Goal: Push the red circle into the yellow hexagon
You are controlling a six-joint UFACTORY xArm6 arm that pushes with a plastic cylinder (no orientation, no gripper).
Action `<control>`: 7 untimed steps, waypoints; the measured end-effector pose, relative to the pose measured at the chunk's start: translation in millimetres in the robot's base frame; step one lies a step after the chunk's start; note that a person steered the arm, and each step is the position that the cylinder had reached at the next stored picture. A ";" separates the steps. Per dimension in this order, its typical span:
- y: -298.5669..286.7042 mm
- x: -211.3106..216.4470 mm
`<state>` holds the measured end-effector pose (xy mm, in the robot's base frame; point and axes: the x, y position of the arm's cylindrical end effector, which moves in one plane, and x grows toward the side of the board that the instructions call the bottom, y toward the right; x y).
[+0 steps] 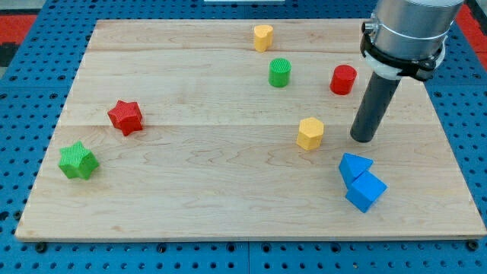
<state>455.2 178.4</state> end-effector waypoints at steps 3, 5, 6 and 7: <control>-0.1 -125.1; -15.3 -59.7; -23.8 -118.5; -70.6 -88.2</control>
<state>367.0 107.8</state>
